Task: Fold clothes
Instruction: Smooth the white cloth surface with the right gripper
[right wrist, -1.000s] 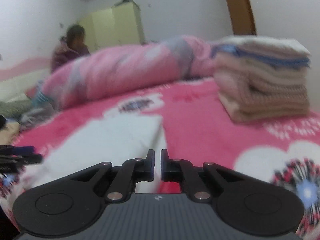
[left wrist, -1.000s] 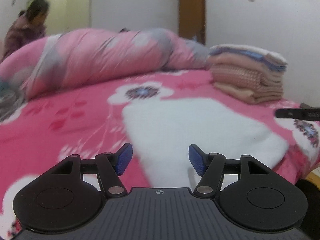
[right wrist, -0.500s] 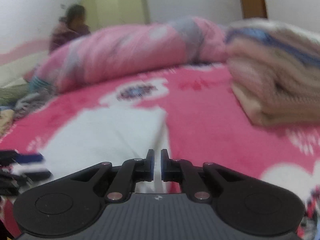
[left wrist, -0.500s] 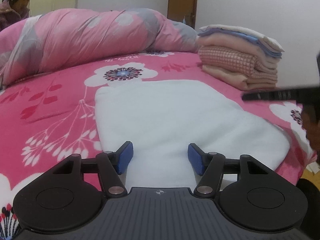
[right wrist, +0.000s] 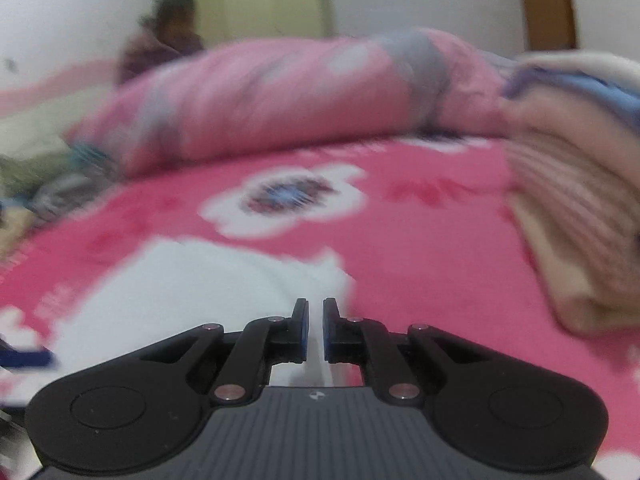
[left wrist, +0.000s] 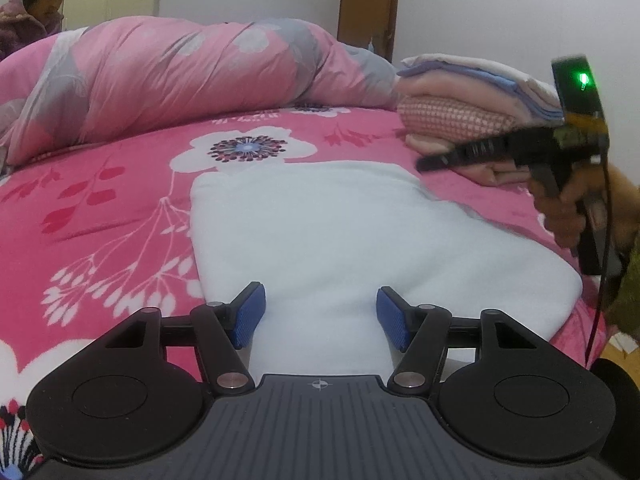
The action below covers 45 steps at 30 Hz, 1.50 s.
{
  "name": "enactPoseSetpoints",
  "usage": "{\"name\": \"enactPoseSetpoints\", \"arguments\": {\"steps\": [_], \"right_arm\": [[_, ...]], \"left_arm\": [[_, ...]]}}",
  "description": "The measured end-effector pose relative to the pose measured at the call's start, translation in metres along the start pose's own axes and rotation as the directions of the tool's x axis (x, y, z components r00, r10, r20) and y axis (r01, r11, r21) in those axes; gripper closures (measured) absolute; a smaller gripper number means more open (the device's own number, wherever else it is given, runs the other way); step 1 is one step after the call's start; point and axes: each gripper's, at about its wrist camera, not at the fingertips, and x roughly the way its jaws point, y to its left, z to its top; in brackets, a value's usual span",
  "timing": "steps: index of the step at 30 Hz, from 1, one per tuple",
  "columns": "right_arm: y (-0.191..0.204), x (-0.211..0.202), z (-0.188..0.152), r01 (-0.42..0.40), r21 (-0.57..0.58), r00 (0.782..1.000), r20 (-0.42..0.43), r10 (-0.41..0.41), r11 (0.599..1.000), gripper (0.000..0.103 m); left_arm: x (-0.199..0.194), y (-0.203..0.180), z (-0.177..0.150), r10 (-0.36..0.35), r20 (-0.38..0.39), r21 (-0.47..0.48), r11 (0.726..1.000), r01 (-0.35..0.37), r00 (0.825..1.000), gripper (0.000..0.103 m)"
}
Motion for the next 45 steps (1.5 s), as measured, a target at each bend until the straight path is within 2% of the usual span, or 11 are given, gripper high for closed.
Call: {"name": "enactPoseSetpoints", "arguments": {"steps": [5, 10, 15, 20, 25, 27, 32, 35, 39, 42, 45], "right_arm": [[0.001, 0.057, 0.001, 0.054, -0.099, 0.993, -0.097, -0.064, 0.994, 0.103], [-0.027, 0.058, 0.018, 0.166, 0.069, 0.986, -0.039, -0.164, 0.984, 0.101], [0.0, 0.044, 0.033, -0.045, 0.02, 0.998, -0.034, 0.046, 0.999, 0.1], [0.053, 0.096, 0.037, -0.275, -0.113, 0.936, -0.26, 0.238, 0.955, 0.091], [0.042, 0.133, 0.054, -0.053, 0.0, 0.971, -0.233, 0.052, 0.999, 0.093], [0.042, 0.122, 0.062, -0.071, 0.014, 0.983, -0.171, 0.073, 0.997, 0.092], [0.08, 0.13, 0.056, -0.406, -0.053, 0.877, -0.305, 0.372, 0.912, 0.089], [0.093, 0.158, 0.055, -0.302, -0.093, 0.906, -0.337, 0.255, 0.949, 0.092], [0.062, 0.168, 0.068, -0.024, 0.032, 0.971, -0.238, 0.031, 0.999, 0.088], [0.039, 0.14, 0.071, 0.0, 0.099, 0.981, -0.193, 0.019, 0.995, 0.088], [0.036, 0.083, 0.067, -0.094, 0.085, 0.986, -0.13, 0.104, 0.992, 0.088]], "left_arm": [[0.0, 0.001, 0.0, -0.004, 0.002, -0.012, 1.0, 0.004, 1.0, 0.041], [0.0, 0.004, 0.001, -0.016, 0.0, -0.018, 1.0, 0.016, 1.0, 0.04], [0.0, 0.005, 0.001, -0.024, -0.002, -0.03, 0.999, 0.024, 1.0, 0.04], [0.001, 0.007, 0.002, -0.032, -0.004, -0.043, 0.999, 0.032, 0.999, 0.04], [0.0, 0.009, 0.002, -0.042, -0.008, -0.062, 0.997, 0.041, 0.999, 0.04], [-0.001, 0.009, 0.002, -0.044, -0.007, -0.066, 0.997, 0.043, 0.999, 0.04], [0.0, 0.009, 0.002, -0.043, -0.009, -0.064, 0.997, 0.043, 0.999, 0.04], [-0.001, 0.01, 0.002, -0.042, -0.01, -0.075, 0.996, 0.041, 0.999, 0.04], [-0.002, 0.01, 0.003, -0.045, -0.014, -0.074, 0.996, 0.044, 0.999, 0.04], [-0.002, 0.012, 0.003, -0.054, -0.016, -0.08, 0.995, 0.053, 0.998, 0.04], [0.0, 0.012, 0.004, -0.054, -0.023, -0.089, 0.995, 0.052, 0.998, 0.04]]}}
